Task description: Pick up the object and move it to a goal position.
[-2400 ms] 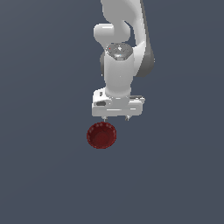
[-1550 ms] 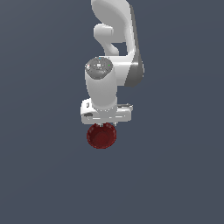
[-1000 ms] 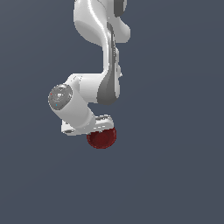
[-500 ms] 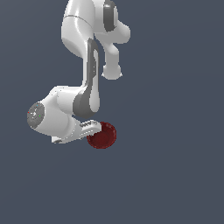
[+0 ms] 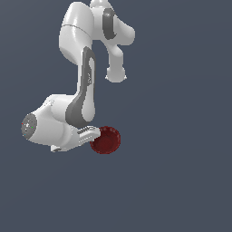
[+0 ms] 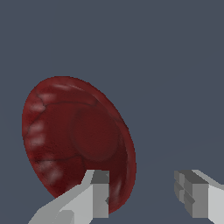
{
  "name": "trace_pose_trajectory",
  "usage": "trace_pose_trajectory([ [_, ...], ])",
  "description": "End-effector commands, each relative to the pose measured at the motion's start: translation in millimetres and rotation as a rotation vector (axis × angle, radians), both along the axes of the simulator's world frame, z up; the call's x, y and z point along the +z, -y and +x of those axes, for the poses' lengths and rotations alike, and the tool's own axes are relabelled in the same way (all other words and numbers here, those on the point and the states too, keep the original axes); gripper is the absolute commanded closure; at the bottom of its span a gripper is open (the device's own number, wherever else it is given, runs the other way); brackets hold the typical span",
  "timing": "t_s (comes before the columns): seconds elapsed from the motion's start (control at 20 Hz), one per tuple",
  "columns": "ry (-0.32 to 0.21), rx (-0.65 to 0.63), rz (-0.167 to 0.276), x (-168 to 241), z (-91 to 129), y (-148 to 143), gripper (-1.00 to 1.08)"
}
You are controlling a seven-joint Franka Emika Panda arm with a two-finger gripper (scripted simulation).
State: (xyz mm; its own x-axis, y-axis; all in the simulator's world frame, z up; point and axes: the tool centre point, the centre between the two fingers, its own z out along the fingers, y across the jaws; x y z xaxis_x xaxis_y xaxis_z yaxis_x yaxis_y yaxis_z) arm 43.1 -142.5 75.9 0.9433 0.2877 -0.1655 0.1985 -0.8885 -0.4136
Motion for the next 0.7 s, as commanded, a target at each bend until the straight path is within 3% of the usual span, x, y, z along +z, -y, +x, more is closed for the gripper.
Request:
trace_pose_trajectory([
  [0.0, 0.000, 0.006, 0.007, -1, 0, 1, -0.20],
  [0.65, -0.013, 0.029, 0.018, -14, -4, -11, -0.20],
])
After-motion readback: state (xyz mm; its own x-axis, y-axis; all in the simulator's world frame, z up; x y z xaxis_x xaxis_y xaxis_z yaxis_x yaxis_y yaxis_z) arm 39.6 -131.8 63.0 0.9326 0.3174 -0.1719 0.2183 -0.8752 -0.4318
